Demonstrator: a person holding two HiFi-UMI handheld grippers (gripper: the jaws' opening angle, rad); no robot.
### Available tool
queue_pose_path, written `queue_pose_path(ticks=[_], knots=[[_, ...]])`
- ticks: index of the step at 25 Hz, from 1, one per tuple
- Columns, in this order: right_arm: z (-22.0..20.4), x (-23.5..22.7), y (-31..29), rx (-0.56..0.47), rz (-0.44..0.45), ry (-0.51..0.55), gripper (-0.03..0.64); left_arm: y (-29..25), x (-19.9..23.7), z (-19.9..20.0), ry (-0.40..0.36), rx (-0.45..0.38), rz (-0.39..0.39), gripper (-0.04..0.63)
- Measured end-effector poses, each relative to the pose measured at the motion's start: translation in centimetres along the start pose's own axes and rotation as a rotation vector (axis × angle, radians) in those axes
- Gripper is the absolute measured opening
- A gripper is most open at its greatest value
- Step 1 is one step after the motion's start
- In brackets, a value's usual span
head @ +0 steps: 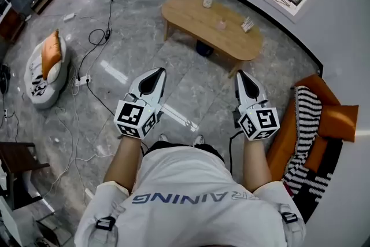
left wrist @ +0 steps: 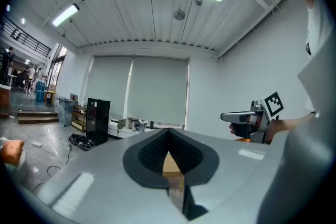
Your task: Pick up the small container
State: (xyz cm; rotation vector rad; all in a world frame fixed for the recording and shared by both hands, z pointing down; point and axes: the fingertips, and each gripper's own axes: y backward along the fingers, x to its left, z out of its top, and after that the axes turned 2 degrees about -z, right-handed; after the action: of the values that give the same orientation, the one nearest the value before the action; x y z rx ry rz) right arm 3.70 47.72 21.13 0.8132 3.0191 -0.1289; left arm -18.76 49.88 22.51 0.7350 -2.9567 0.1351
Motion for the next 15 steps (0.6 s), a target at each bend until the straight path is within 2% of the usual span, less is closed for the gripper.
queue_pose_path(ticks=[8, 15], knots=[[-0.3, 1.8, -1.4, -0.016, -0.018, -0.025, 0.012, 1.1, 2.5, -0.8, 0.022, 0.006, -0.009, 0.002], [-2.2, 4.5, -2.9, 0.008, -0.042, -0.041, 0.012, 2.3, 5.5, -2.5, 0.053, 0.022, -0.029, 0.002]])
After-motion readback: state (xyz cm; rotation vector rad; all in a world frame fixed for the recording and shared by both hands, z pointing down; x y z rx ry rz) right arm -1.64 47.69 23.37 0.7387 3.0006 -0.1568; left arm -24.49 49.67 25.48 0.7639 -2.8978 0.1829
